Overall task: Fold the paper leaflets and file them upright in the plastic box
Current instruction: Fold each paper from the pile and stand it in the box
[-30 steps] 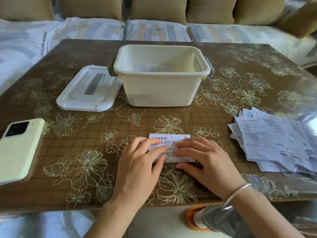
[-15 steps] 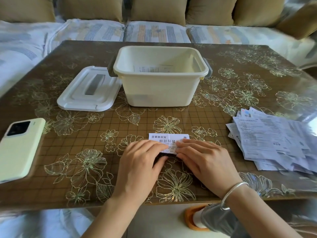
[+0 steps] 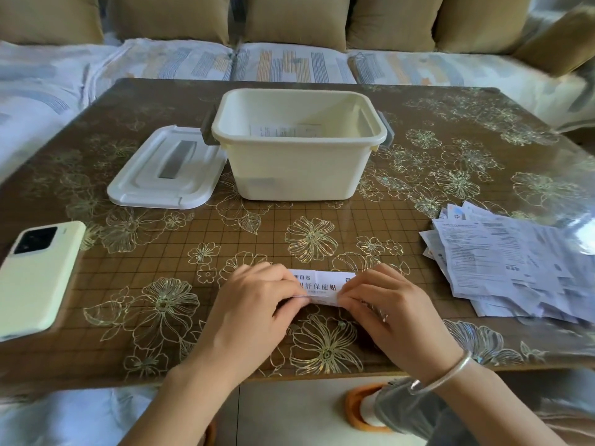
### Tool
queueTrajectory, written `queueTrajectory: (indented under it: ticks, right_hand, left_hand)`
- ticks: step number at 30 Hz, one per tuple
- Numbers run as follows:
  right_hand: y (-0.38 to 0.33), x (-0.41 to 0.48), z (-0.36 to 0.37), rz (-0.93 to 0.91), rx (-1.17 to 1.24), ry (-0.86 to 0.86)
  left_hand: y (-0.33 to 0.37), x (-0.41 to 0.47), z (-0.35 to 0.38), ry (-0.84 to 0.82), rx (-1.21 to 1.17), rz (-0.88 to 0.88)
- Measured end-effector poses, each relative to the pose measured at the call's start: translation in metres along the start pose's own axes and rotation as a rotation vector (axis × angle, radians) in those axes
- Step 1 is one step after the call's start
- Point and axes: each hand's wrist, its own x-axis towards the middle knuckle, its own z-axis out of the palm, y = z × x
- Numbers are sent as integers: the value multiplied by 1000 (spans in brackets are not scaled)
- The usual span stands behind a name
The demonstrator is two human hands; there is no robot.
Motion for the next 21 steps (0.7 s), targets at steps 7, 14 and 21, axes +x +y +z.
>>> queueTrajectory:
  ticks: [7,14,21]
  right_hand:
    - [-7,7,7,259,83,124]
    - [-9,11,19,283,-157,146]
    - [-12,16,19,326,-225,91]
  left_hand:
    - [-2,2,8,91,-82,-112]
    - [-2,8,13,87,4,-174]
    - [-1,9,18,80,78,-200]
